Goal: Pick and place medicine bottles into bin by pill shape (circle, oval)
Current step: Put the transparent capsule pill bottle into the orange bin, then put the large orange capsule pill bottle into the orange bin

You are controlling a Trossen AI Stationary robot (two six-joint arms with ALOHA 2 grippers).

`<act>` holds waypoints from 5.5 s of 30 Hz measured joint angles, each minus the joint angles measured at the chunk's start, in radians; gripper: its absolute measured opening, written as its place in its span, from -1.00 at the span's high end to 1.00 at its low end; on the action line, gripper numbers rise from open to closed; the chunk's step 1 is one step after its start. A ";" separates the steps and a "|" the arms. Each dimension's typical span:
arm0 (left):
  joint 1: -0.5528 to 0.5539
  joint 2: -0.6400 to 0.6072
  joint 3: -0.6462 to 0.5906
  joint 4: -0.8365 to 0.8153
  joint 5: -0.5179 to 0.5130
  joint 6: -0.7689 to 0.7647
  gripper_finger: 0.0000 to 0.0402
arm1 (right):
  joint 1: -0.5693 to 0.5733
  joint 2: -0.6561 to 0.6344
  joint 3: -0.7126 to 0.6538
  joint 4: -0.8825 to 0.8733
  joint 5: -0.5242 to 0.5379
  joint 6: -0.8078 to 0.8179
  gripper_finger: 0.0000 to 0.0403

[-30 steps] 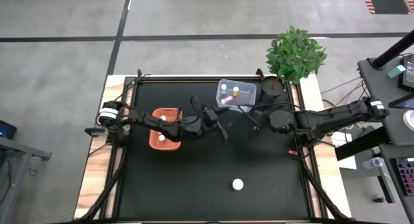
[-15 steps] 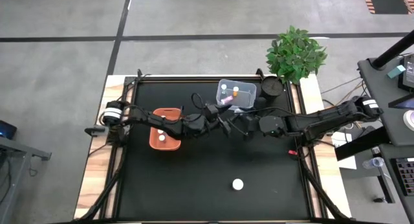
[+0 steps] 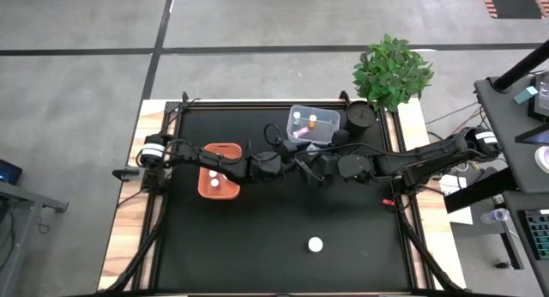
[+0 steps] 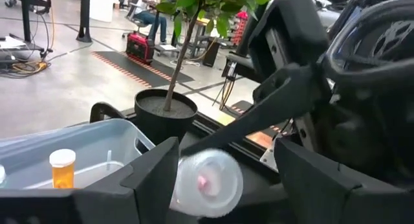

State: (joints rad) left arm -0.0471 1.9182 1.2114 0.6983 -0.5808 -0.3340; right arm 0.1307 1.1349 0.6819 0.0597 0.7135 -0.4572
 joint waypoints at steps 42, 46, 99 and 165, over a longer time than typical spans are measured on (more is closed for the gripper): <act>0.008 -0.001 -0.002 -0.049 -0.012 0.002 0.35 | 0.000 -0.001 0.000 0.032 0.012 0.019 0.28; 0.008 -0.002 -0.001 -0.049 -0.007 0.000 0.35 | 0.000 -0.001 0.000 0.030 0.012 0.034 0.17; 0.048 -0.551 -0.234 -1.536 0.028 -0.671 0.35 | 0.002 -0.092 0.001 -0.057 -0.015 0.117 -0.15; -0.112 -0.581 -0.272 -0.711 0.032 0.361 0.02 | 0.143 -0.091 0.000 -0.112 -0.635 0.620 -0.11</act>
State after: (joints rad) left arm -0.1594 1.3373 0.9396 -0.0130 -0.5484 0.0265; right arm 0.2735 1.0434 0.6819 -0.0521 0.0782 0.1630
